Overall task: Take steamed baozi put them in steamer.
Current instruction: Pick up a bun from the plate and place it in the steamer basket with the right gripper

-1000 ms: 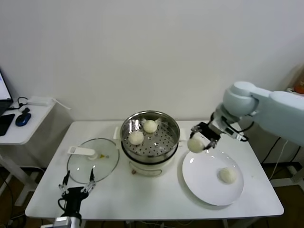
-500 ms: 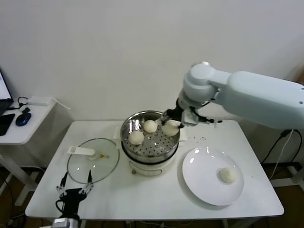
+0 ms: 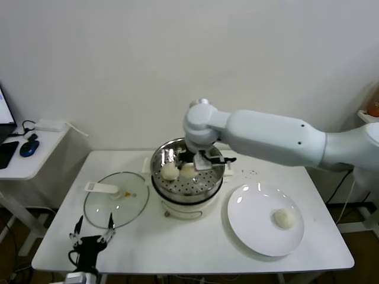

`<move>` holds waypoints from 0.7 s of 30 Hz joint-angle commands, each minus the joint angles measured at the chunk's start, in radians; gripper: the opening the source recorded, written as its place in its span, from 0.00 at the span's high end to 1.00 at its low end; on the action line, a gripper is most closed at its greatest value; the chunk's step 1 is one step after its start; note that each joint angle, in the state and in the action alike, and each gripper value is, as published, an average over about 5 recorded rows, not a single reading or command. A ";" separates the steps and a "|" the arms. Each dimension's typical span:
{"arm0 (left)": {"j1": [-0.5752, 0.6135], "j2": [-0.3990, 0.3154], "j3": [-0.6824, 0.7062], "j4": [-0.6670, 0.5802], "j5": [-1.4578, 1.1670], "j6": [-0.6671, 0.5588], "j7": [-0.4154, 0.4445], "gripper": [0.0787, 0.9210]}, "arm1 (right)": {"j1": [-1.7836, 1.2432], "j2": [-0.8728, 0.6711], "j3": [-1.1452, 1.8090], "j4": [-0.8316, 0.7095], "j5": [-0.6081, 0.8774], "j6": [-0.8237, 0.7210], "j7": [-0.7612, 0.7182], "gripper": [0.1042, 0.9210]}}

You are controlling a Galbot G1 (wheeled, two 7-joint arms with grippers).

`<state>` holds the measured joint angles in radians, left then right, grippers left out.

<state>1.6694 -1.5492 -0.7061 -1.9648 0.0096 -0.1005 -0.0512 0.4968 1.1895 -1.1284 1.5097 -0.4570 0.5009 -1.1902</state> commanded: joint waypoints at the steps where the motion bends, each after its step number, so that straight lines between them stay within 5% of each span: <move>1: 0.002 0.000 0.000 0.005 -0.001 -0.003 0.000 0.12 | -0.085 0.062 0.007 -0.017 -0.074 0.026 -0.006 0.32; 21: 0.003 0.000 0.004 0.018 0.002 -0.005 0.000 0.12 | -0.111 0.013 0.005 0.022 -0.086 0.022 -0.014 0.31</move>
<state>1.6725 -1.5497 -0.7034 -1.9497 0.0110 -0.1055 -0.0513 0.3990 1.2006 -1.1263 1.5251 -0.5273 0.5184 -1.2030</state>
